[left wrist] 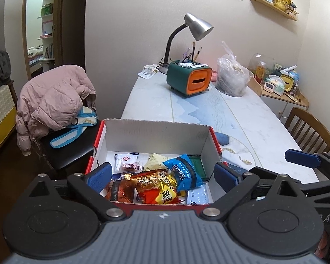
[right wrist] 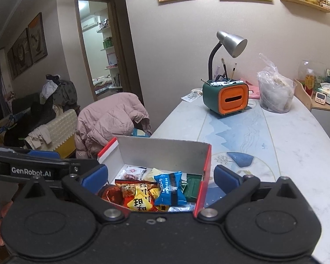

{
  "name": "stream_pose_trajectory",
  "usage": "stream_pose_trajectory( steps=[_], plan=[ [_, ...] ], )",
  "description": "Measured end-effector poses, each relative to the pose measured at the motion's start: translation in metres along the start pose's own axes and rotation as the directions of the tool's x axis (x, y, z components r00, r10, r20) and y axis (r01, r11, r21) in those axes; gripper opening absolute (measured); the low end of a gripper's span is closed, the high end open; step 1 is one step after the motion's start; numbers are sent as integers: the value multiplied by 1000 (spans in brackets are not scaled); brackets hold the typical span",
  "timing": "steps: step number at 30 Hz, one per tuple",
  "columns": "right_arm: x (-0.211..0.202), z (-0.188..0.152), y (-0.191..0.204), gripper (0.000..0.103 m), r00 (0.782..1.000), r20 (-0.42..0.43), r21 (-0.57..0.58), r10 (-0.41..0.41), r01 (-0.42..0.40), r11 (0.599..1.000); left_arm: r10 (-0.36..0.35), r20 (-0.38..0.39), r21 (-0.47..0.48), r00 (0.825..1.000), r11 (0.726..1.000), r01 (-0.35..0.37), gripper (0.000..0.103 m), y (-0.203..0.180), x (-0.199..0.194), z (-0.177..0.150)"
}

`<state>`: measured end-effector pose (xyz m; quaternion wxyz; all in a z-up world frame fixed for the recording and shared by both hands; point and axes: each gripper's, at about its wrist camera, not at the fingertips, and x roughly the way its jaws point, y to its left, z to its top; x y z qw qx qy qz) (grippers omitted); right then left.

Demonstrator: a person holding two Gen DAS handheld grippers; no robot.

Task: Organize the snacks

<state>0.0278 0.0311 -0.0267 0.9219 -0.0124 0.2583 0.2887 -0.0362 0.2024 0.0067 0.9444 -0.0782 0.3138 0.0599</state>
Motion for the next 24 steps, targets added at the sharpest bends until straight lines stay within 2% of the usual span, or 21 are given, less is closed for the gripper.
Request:
stream_pose_trajectory(
  steps=[24],
  plan=[
    [1,0,-1,103,999,1,22,-45,45,999,-4,-16,-7,1000,1000,4,100,0,3,-2]
  ],
)
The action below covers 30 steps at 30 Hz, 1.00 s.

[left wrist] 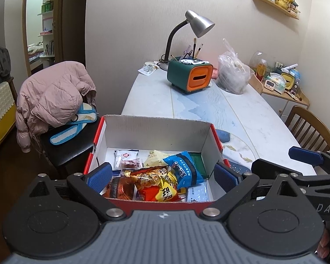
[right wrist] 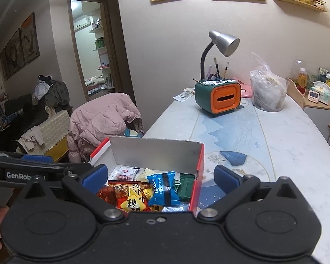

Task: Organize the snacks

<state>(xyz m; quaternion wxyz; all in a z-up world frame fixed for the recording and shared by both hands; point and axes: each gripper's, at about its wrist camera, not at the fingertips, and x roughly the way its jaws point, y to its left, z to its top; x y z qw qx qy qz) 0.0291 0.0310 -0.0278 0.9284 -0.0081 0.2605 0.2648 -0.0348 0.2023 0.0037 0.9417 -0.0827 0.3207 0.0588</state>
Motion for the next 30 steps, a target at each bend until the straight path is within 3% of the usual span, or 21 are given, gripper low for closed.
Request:
stream_pose_trajectory(
  steps=[14,30],
  plan=[
    [3,0,-7,103,998,-6,34,-60,60,998,0,20,15,1000,1000,-1,100,2,-1,0],
    [6,-1,-9,103,998,-28,29,-49,50,998,13,11,4,1000,1000,-14,100,3,-3,0]
  ],
)
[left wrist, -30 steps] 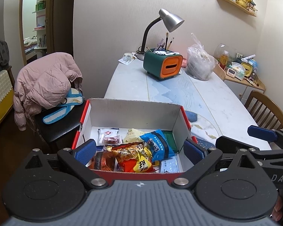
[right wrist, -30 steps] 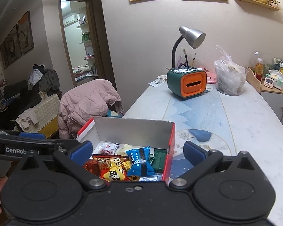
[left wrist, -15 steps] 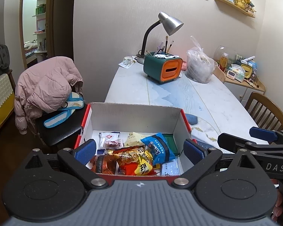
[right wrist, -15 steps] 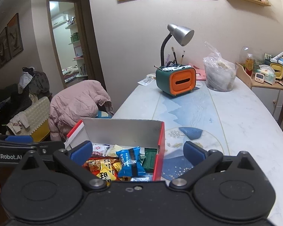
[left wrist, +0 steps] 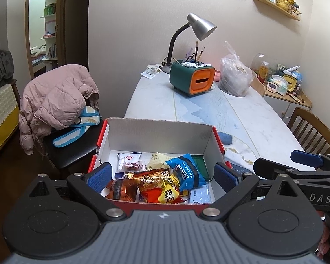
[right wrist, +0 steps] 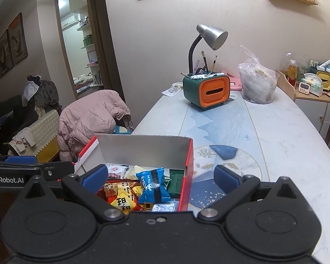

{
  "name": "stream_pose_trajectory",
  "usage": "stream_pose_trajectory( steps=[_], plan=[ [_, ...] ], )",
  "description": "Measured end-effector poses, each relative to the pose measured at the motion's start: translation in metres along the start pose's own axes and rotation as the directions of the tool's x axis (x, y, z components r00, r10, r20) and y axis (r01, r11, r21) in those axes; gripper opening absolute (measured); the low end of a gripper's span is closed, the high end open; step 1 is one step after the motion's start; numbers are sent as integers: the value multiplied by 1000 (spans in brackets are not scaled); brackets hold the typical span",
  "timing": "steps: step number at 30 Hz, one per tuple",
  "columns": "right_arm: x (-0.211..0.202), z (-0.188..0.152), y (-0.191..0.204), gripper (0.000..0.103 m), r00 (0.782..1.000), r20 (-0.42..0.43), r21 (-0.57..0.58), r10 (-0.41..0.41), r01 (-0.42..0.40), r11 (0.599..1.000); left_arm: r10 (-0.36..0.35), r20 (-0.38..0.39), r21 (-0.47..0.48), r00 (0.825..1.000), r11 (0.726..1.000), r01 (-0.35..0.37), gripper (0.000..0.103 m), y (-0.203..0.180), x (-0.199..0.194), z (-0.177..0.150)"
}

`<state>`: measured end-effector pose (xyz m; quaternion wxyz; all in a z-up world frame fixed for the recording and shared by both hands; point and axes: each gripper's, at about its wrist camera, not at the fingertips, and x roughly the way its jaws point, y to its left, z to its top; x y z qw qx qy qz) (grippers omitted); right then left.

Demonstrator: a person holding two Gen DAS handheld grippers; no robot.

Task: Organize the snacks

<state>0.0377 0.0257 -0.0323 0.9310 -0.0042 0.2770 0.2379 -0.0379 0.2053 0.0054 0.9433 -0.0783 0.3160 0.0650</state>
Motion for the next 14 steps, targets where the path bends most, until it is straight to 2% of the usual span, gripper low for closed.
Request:
stream_pose_trajectory(
  steps=[14],
  plan=[
    [-4,0,-15,103,1000,-6,-12,27,-28,1000,34,-24,-21,999,999,-35,100,-21,1,-3]
  ],
)
